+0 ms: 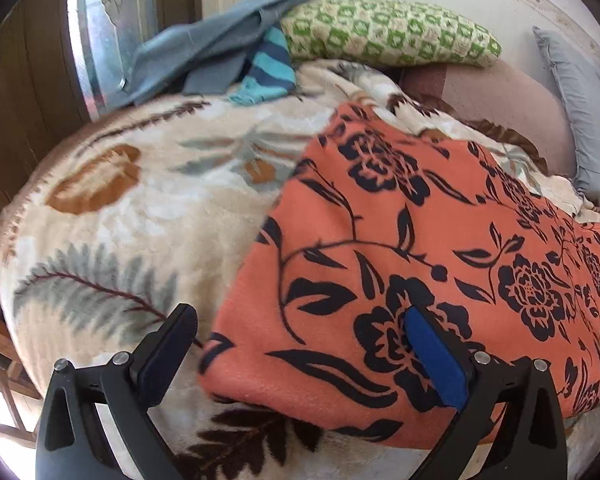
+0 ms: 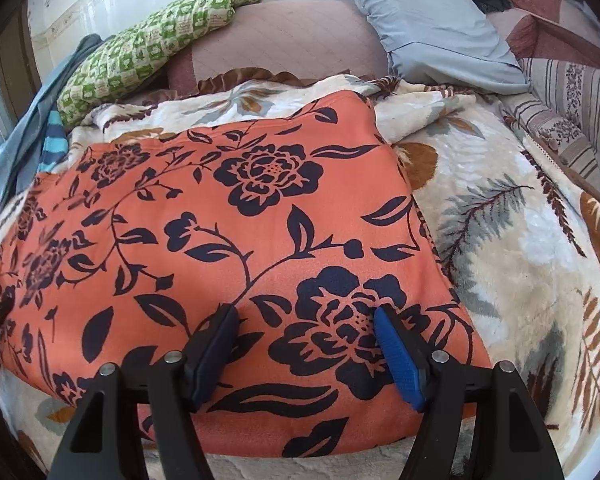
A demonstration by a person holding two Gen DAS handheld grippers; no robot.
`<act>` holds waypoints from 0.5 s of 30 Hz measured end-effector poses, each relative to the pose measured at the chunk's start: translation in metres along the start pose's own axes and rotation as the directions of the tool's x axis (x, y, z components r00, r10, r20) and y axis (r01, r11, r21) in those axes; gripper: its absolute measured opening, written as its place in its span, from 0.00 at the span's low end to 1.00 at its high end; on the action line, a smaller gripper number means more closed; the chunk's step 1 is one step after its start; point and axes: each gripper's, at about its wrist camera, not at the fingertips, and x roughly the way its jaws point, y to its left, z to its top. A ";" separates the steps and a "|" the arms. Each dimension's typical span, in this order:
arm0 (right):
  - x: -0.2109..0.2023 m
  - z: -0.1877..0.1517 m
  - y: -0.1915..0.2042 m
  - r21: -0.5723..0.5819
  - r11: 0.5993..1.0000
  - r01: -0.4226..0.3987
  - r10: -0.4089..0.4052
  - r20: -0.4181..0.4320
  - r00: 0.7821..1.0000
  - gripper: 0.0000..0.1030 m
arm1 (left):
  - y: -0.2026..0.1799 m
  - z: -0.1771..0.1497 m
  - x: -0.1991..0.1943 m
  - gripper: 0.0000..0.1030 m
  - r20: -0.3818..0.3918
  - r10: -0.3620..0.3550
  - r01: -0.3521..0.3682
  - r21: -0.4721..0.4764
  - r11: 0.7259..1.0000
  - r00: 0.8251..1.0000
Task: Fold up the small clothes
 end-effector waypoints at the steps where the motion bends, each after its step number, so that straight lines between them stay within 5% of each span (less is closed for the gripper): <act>1: -0.005 0.000 -0.004 0.023 1.000 -0.019 0.018 0.016 1.000 0.71 | -0.002 0.000 -0.015 1.00 0.078 0.021 -0.022 0.017 1.000 0.997; 5: -0.028 0.001 -0.007 0.040 0.998 -0.057 0.053 0.092 0.994 0.71 | -0.027 -0.009 -0.055 1.00 0.256 -0.056 0.014 0.164 0.986 0.965; 7: -0.035 -0.001 -0.001 0.016 0.998 -0.053 0.051 0.111 0.992 0.71 | -0.047 -0.018 -0.053 1.00 0.223 -0.074 0.013 0.262 0.965 0.972; 11: -0.032 -0.010 0.017 -0.042 0.996 -0.073 0.075 0.065 0.995 0.71 | -0.077 -0.034 -0.019 1.00 0.038 -0.030 0.013 0.377 0.926 0.999; 13: -0.016 -0.018 0.029 -0.115 0.993 -0.034 0.033 -0.016 0.999 0.72 | -0.076 -0.038 -0.017 1.00 0.044 -0.033 0.015 0.355 0.935 0.998; 15: -0.014 -0.026 0.041 -0.205 0.978 0.033 -0.033 0.008 0.999 0.72 | -0.074 -0.035 -0.016 1.00 0.019 -0.039 0.030 0.341 0.939 0.999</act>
